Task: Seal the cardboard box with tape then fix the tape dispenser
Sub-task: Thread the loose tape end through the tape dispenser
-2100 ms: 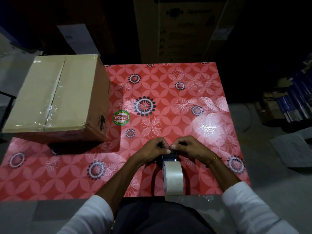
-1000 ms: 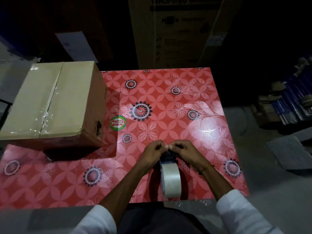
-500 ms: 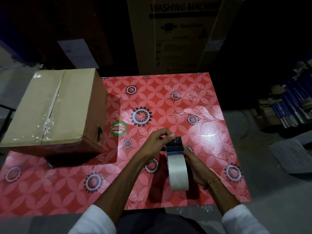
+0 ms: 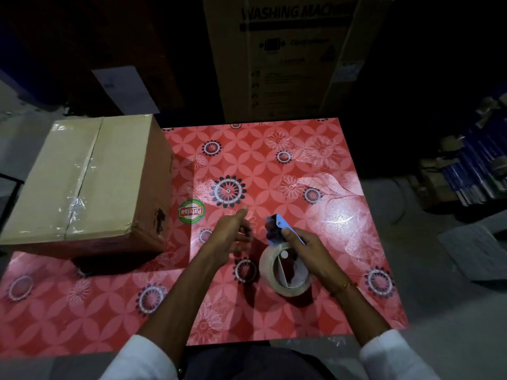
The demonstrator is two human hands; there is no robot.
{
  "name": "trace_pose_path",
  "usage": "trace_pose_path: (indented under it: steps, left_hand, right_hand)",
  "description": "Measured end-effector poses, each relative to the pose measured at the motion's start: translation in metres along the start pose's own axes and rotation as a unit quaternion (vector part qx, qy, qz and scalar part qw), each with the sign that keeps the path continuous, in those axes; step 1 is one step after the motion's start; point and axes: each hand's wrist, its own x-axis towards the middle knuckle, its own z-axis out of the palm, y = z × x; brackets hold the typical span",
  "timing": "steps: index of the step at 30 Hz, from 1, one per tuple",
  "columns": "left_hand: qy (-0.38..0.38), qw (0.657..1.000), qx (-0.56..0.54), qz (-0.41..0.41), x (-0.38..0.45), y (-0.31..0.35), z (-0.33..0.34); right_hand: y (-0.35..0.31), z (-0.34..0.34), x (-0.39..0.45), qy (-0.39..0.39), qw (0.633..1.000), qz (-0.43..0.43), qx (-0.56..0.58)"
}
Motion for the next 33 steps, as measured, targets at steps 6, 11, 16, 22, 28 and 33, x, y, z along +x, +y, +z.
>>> trace_pose_path:
  steps: [6,11,16,22,28,33]
  left_hand:
    - [-0.07,0.995,0.016,-0.062,-0.008,0.0,0.014]
    - [-0.056,0.995,0.047,-0.061,-0.008,0.001,0.017]
    - [-0.025,0.992,0.116,-0.039,-0.007,0.005,0.019]
    - [-0.033,0.987,0.149,-0.044,0.001,0.008,0.016]
    - [-0.066,0.984,0.156,-0.049,0.014,0.013,0.013]
    - [-0.067,0.987,0.142,-0.043,0.022,0.016,0.026]
  right_hand:
    - [-0.004,-0.008,0.009,0.029,0.981,-0.025,-0.191]
    - [-0.011,-0.012,0.008,0.005,0.97,-0.039,-0.241]
    - [-0.014,-0.013,0.007,-0.004,0.962,-0.042,-0.271]
    - [-0.016,-0.017,0.004,-0.011,0.936,-0.067,-0.345]
    - [-0.013,-0.028,0.01,-0.058,0.894,-0.075,-0.439]
    - [-0.008,-0.035,0.023,-0.047,0.901,-0.08,-0.423]
